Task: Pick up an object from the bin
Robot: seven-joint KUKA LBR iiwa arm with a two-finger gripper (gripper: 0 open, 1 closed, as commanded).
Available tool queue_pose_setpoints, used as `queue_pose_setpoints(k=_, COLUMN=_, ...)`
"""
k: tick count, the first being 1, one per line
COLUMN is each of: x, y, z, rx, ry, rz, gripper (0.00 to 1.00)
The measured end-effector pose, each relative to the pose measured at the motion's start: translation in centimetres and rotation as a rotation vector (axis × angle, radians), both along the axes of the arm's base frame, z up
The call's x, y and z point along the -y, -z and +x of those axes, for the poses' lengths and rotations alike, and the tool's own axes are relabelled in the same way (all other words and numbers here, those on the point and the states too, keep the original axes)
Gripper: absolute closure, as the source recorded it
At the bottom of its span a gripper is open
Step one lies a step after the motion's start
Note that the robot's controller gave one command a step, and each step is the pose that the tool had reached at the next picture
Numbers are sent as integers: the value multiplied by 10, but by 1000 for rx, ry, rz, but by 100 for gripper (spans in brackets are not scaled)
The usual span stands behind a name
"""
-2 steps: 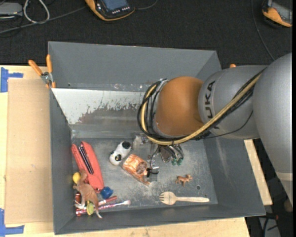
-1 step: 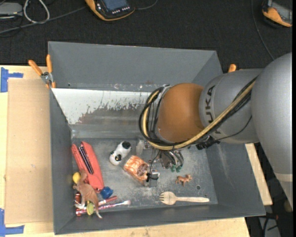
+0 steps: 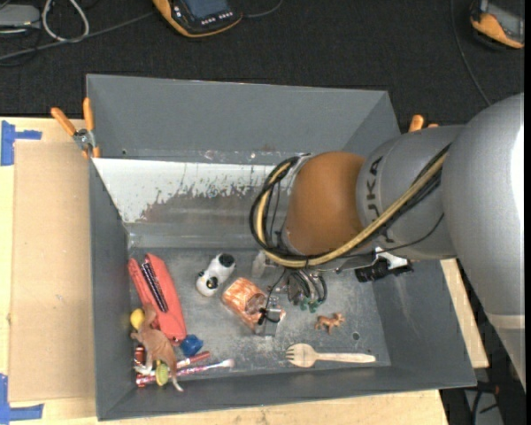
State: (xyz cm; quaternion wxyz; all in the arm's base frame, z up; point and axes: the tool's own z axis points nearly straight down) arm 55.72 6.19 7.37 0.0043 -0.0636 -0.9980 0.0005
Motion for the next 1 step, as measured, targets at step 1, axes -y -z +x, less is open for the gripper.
queue_pose_setpoints(k=1, x=17, y=2, z=-17, rx=2, ry=136, rz=2, gripper=100)
